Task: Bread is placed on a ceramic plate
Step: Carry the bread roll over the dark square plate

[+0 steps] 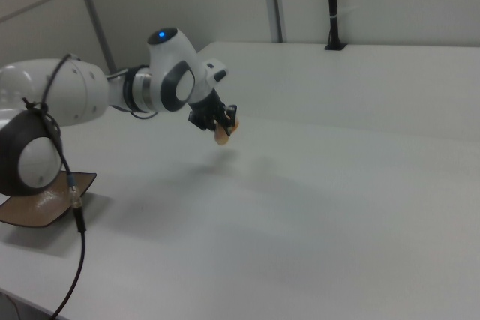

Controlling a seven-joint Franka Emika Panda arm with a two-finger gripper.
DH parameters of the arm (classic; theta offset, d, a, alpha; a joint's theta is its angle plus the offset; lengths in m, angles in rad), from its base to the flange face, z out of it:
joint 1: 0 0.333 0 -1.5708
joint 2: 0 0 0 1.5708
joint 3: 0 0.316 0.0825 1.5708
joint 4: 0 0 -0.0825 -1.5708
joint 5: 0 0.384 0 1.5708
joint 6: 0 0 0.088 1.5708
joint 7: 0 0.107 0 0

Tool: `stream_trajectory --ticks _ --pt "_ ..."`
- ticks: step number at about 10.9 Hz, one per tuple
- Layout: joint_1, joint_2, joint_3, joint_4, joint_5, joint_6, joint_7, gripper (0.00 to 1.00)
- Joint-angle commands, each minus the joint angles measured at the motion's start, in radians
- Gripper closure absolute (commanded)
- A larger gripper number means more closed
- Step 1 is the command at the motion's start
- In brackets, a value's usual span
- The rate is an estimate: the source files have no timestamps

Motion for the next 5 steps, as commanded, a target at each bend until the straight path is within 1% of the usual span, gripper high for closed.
stream_trajectory --ticks 1,5 --pt "0.008 -0.207 -0.005 -0.105 -0.002 -0.196 0.000 0.75" --pt "0.008 -0.402 -0.005 -0.144 0.016 -0.515 -0.001 0.75"
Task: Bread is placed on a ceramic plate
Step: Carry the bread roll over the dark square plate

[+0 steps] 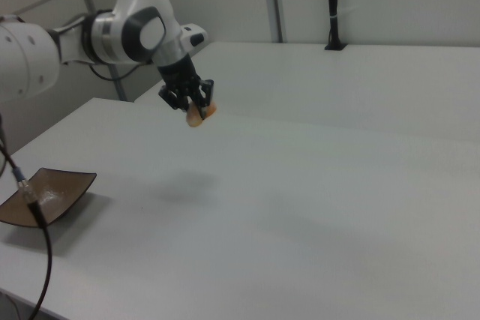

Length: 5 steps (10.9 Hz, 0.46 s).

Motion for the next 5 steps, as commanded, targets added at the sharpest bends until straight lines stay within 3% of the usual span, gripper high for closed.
stream_trajectory --ticks 1,5 --pt "0.008 -0.186 -0.005 -0.118 0.041 -0.179 -0.002 0.75" --pt "0.018 -0.372 -0.002 -0.293 0.120 -0.295 -0.014 0.75"
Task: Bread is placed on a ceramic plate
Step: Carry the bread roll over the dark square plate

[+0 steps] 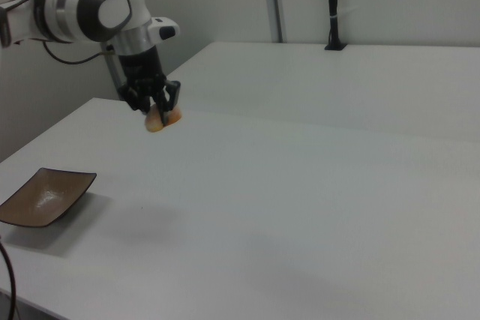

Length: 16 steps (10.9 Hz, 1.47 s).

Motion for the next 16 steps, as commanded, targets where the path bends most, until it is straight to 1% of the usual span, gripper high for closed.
stream_trajectory --ticks 1,3,4,5,7,8,9,11,12,13,16 --pt "0.047 -0.135 -0.003 -0.155 0.073 -0.078 -0.014 0.75" --pt "0.112 -0.142 -0.003 -0.158 0.077 -0.145 0.000 0.75" --pt "0.144 -0.141 -0.003 -0.158 0.096 -0.150 0.014 0.75" --pt "0.190 -0.138 -0.003 -0.158 0.113 -0.143 0.058 0.75" --pt "0.280 -0.136 0.011 -0.157 0.118 -0.135 0.138 0.73" --pt "0.311 -0.133 0.035 -0.158 0.124 -0.107 0.205 0.73" --pt "0.334 -0.124 0.072 -0.160 0.124 -0.062 0.269 0.72" --pt "0.365 -0.068 0.146 -0.158 0.123 0.029 0.381 0.72" --pt "0.386 -0.041 0.161 -0.161 0.120 0.096 0.435 0.72" --pt "0.417 -0.006 0.161 -0.170 0.107 0.158 0.483 0.72" --pt "0.489 0.084 0.163 -0.198 0.094 0.308 0.526 0.72"
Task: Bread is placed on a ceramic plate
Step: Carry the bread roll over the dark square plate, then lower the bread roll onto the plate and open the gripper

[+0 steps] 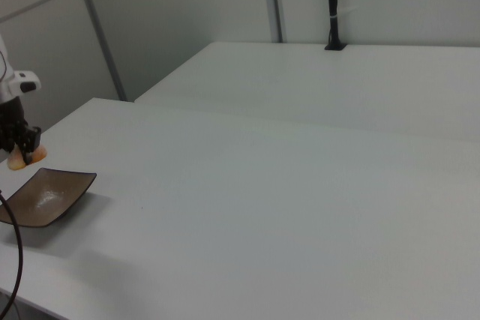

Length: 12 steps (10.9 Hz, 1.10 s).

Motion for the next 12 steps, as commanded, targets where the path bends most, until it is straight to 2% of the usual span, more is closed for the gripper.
stream_trajectory --ticks 1,4,6,7,8,10,11,12 --pt "0.065 0.091 -0.008 -0.020 -0.060 0.123 0.083 0.72" --pt "0.105 0.189 -0.008 -0.019 -0.157 0.172 0.197 0.72" --pt "0.107 0.224 -0.008 -0.019 -0.157 0.220 0.221 0.68" --pt "0.105 0.238 -0.008 -0.014 -0.160 0.223 0.232 0.57" --pt "0.105 0.240 -0.008 -0.014 -0.159 0.223 0.234 0.34" --pt "0.105 0.240 -0.008 -0.014 -0.159 0.222 0.250 0.05" --pt "0.101 0.235 -0.008 -0.011 -0.159 0.219 0.264 0.00" --pt "0.096 0.229 -0.008 -0.007 -0.159 0.212 0.266 0.00"
